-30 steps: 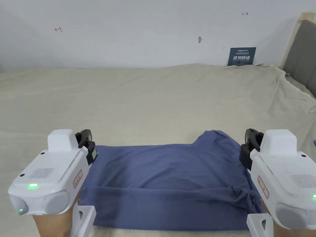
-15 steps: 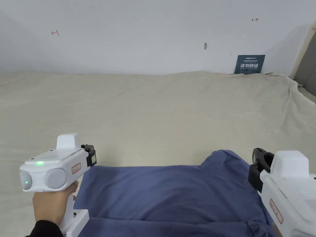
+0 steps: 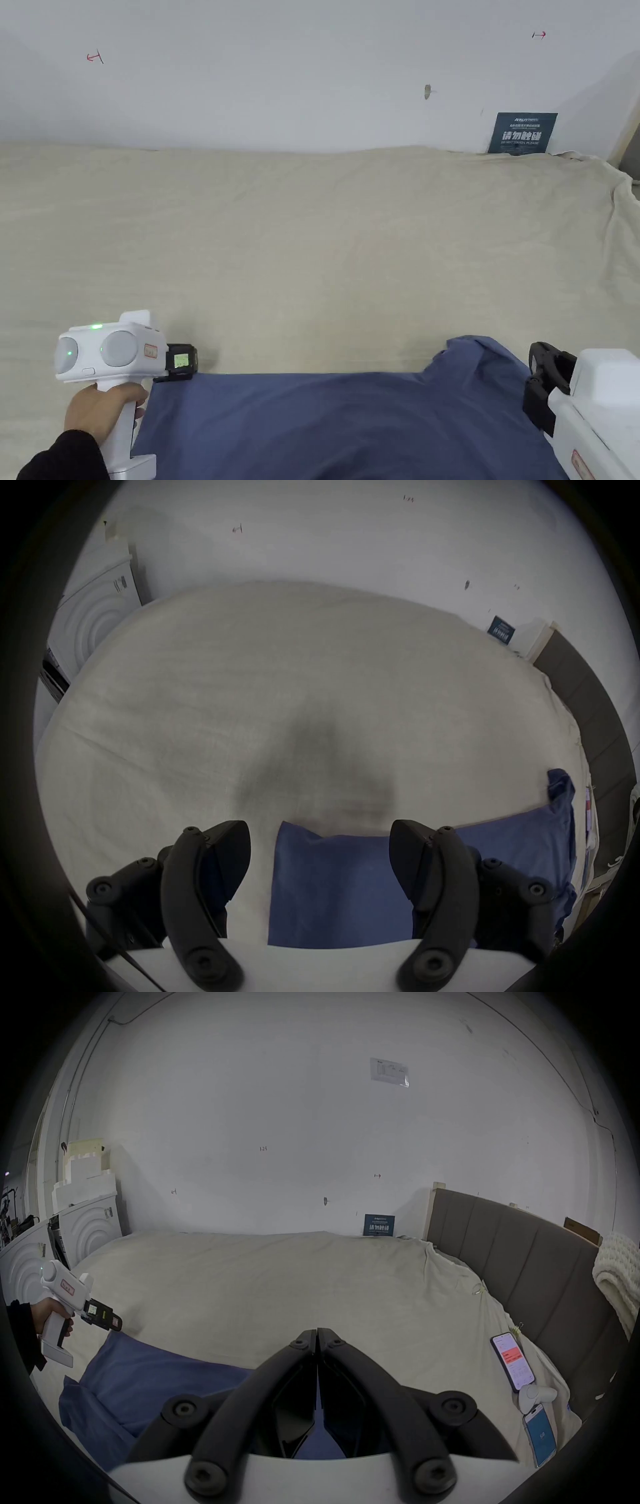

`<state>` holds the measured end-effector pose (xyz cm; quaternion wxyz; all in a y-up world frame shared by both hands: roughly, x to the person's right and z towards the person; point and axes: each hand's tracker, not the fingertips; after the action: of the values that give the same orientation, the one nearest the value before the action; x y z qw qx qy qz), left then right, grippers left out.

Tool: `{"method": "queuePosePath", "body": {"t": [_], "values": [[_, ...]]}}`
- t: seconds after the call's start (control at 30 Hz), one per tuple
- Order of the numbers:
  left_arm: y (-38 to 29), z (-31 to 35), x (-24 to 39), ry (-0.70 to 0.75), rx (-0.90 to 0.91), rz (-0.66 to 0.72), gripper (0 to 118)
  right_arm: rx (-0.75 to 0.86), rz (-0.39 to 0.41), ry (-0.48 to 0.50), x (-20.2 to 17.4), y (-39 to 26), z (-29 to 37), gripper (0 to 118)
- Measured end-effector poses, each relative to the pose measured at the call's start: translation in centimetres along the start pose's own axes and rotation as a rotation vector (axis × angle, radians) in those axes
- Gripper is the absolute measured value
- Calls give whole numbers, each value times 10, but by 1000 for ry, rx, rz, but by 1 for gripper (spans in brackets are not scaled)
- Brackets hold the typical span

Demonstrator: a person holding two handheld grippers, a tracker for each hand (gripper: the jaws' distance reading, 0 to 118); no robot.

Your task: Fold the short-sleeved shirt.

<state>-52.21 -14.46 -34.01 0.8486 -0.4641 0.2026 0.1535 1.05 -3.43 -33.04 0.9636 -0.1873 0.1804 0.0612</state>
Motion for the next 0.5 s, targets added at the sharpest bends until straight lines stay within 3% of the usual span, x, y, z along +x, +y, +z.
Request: {"method": "queuePosePath", "body": {"t": [0.07,0.13,0.23,0.27,0.3,0.33,0.37,0.5], "values": [[-5,-7,0,9,-31,5,86,-10,-2,-4,0,-2,-4,0],[-10,-18,2,17,-55,-8,65,-18,-11,-6,2,-5,-6,0],[-14,-21,3,25,-35,-58,48,-30,-18,-12,4,-7,-9,0],[-13,-20,6,29,-35,-62,36,-36,-21,-13,7,-8,-10,0],[-13,-19,7,19,-16,-76,12,-44,-29,-12,10,-9,-13,0],[-27,-3,21,1,-7,-90,2,-51,-40,-13,12,-9,-15,0],[-27,-1,23,-71,-13,-84,2,-59,-52,-16,16,-9,-18,0],[-35,27,34,-29,57,-134,1,-156,-150,-1,38,-11,-44,0]]}}
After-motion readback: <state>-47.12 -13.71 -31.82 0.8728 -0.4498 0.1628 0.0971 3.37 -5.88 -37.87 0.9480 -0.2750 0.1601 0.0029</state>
